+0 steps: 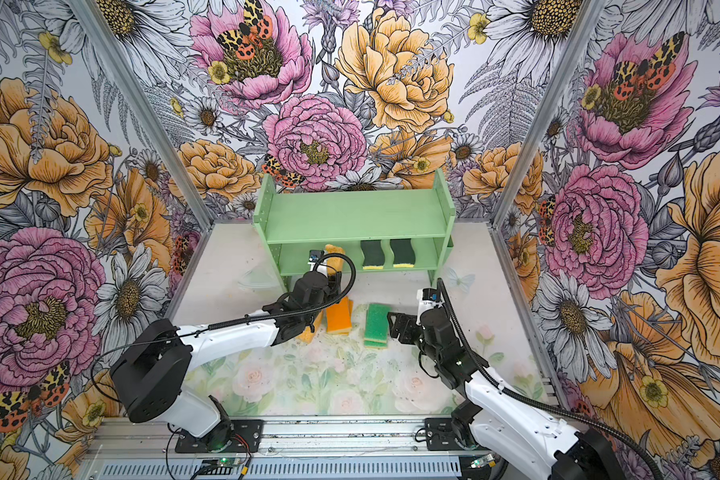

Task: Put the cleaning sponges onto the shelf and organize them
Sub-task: 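Push the held yellow sponge into the lower shelf beside the scouring pads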

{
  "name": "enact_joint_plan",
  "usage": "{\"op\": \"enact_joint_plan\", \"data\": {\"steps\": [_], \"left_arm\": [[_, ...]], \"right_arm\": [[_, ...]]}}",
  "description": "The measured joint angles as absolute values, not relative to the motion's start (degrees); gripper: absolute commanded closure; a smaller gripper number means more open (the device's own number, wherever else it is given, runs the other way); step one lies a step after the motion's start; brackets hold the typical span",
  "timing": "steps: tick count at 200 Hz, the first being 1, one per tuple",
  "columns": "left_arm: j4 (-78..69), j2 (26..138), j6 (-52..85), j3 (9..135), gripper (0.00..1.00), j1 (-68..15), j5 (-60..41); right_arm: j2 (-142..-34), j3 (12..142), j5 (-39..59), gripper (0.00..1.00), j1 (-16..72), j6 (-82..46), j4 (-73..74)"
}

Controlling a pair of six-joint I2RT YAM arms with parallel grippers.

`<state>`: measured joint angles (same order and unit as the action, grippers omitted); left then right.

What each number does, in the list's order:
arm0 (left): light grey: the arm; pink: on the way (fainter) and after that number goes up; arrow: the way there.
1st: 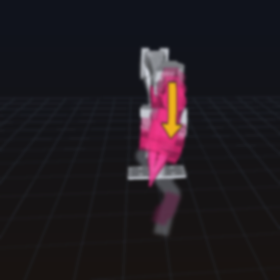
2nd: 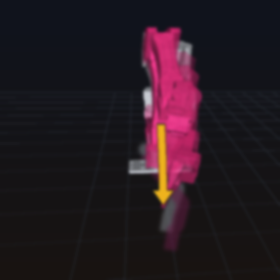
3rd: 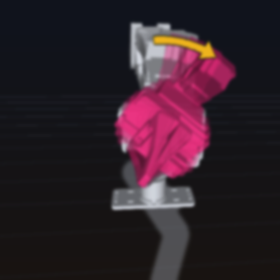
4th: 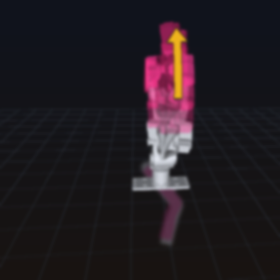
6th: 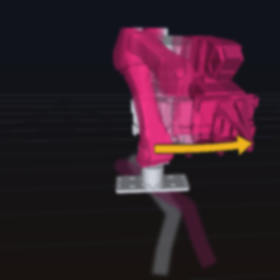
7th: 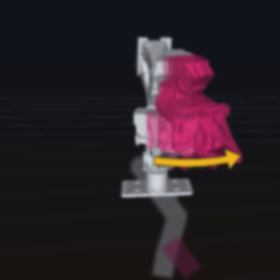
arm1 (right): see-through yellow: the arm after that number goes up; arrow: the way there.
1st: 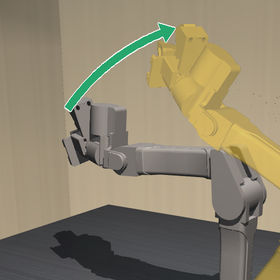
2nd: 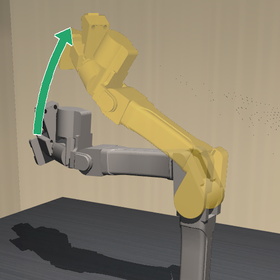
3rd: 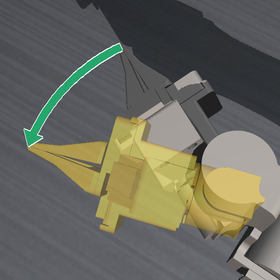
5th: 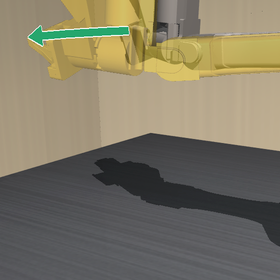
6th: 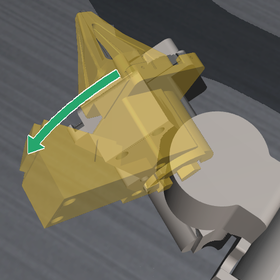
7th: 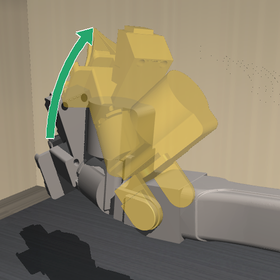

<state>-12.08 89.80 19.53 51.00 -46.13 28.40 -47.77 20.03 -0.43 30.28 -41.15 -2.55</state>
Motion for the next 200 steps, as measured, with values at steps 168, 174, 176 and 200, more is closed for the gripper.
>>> {"op": "enact_joint_plan", "data": {"steps": [168,174,176,200], "left_arm": [[-22.2,98.0,19.6,53.3,0.51,-49.4,38.8],[-22.7,98.4,19.5,53.3,0.51,-49.6,39.2],[-22.9,98.5,19.4,53.3,0.51,-49.6,39.3],[-24.9,100.0,19.0,53.5,0.51,-50.0,40.8]], "right_arm": [[-43.0,18.0,-0.7,0.18,30.3,-42.2,-2.7],[-43.0,18.0,-0.7,0.18,30.3,-42.2,-2.8],[-43.0,18.0,-0.7,0.18,30.3,-42.3,-2.8],[-42.7,18.0,-0.7,0.18,30.3,-42.4,-2.8]]}}
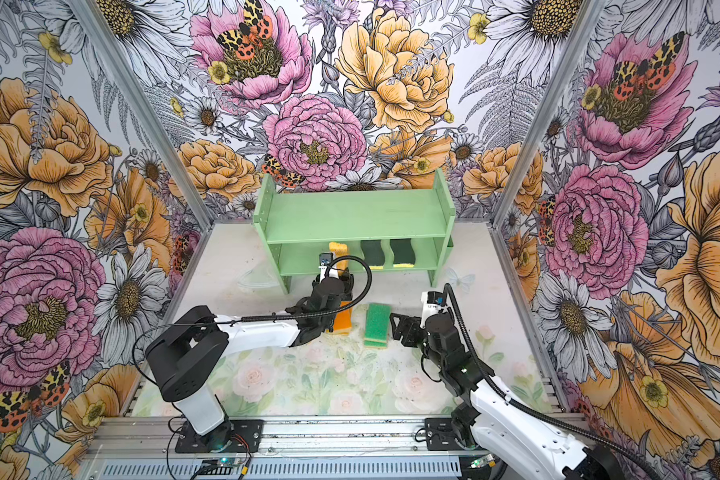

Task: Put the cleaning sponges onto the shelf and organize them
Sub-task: 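Push the held yellow sponge into the lower shelf beside the scouring pads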

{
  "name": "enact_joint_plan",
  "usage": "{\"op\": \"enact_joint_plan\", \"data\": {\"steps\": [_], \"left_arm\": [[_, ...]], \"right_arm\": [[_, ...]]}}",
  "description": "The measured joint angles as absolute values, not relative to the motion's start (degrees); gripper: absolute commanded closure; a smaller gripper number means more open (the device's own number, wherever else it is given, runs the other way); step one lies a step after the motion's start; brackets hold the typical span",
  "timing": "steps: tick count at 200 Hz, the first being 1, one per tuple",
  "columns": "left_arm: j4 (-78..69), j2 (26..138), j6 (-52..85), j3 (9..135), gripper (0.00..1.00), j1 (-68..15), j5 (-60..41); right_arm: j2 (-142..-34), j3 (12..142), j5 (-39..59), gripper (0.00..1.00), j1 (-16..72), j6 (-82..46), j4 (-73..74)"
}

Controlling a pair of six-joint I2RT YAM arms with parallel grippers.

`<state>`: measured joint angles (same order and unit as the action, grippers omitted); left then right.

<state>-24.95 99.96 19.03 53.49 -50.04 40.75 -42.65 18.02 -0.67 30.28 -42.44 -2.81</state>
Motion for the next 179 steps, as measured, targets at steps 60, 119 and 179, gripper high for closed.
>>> {"op": "enact_joint_plan", "data": {"steps": [60,119,179], "left_arm": [[-29.8,102.8,16.2,53.8,0.51,-50.2,44.7],[-34.2,104.6,12.9,55.9,0.51,-50.2,47.2],[-37.1,108.4,10.3,56.3,0.51,-50.2,47.4]], "right_arm": [[-42.3,17.7,-0.7,0.18,30.3,-42.6,-2.9],[-41.9,17.5,-0.6,0.18,30.3,-42.6,-3.0],[-40.5,17.0,-0.7,0.18,30.0,-42.6,-3.8]]}}
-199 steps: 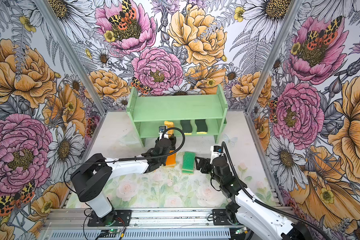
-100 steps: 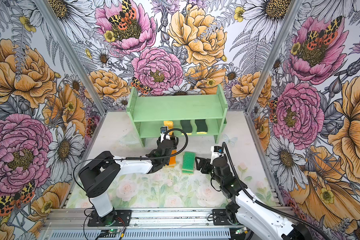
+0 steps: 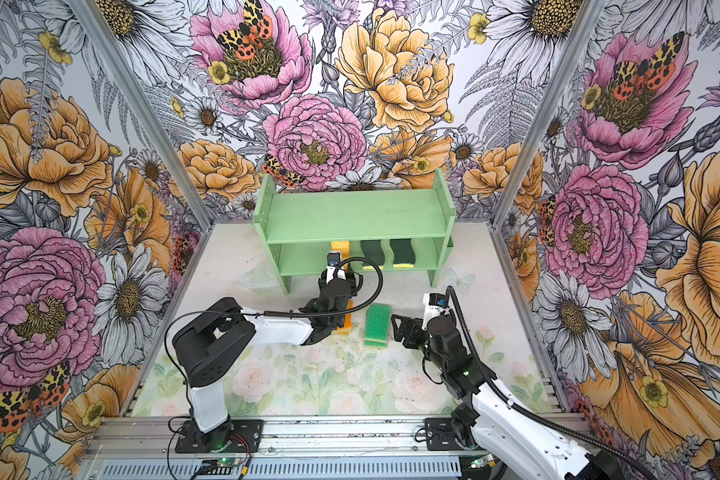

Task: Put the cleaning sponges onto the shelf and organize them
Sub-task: 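Push the held yellow sponge into the lower shelf beside the scouring pads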

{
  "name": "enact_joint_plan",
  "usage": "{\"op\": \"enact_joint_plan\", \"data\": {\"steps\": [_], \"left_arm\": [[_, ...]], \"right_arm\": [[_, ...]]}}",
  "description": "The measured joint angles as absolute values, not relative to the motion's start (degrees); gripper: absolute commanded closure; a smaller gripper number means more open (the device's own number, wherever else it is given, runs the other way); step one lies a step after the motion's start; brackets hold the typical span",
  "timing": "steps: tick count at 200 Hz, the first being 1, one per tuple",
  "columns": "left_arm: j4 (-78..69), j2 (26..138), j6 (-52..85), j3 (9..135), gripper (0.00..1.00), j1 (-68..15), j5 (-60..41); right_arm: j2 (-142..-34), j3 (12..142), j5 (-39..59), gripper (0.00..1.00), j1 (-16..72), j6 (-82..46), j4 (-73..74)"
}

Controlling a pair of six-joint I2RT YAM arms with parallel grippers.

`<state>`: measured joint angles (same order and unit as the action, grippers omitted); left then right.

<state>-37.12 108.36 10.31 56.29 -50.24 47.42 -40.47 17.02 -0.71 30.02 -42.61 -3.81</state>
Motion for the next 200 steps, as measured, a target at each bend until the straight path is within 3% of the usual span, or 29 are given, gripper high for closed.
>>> {"op": "enact_joint_plan", "data": {"steps": [200], "left_arm": [[-41.9,112.2,7.9,57.5,0.45,-49.8,49.1]], "right_arm": [[-39.8,16.9,-0.9,0.18,30.0,-42.6,-4.1]]}}
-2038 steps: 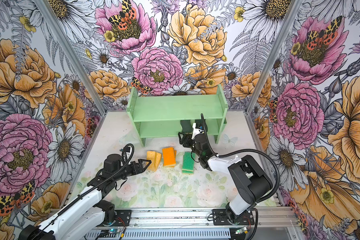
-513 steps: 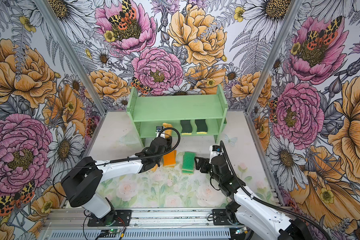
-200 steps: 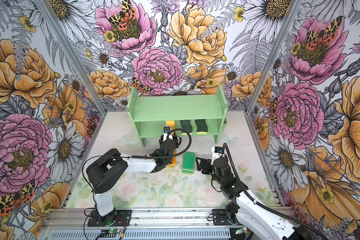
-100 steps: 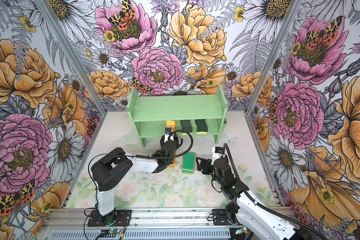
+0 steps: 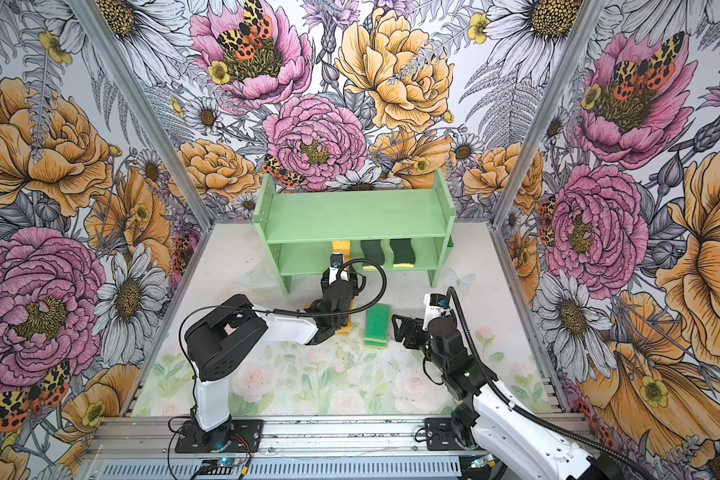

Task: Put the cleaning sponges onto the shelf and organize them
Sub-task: 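Push the held yellow sponge into the lower shelf beside the scouring pads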

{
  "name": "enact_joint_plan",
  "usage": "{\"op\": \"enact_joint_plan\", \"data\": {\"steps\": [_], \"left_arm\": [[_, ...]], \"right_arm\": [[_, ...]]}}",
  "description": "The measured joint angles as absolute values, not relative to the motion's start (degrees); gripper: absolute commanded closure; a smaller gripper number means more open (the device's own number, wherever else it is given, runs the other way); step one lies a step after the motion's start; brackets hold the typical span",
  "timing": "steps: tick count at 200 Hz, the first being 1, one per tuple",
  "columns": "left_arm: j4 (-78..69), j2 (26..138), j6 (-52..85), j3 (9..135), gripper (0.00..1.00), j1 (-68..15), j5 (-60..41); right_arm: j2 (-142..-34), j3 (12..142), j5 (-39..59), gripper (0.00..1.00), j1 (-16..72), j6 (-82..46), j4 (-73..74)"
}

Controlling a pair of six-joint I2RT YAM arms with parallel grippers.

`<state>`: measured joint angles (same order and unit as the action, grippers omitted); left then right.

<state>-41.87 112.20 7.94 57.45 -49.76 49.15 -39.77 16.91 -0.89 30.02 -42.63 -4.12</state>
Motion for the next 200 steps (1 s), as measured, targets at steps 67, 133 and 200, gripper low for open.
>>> {"op": "enact_joint_plan", "data": {"steps": [67,133,200], "left_arm": [[-42.3,112.9,8.1,57.5,0.42,-49.6,49.5],[-42.9,113.2,8.6,57.8,0.31,-49.6,49.8],[-43.2,113.3,8.5,57.8,0.24,-49.8,50.2]], "right_arm": [[-39.8,16.9,-0.9,0.18,30.0,-42.6,-4.1],[-39.8,16.5,-0.9,0.18,29.9,-42.6,-4.2],[-39.7,16.3,-0.9,0.18,29.9,-42.6,-4.5]]}}
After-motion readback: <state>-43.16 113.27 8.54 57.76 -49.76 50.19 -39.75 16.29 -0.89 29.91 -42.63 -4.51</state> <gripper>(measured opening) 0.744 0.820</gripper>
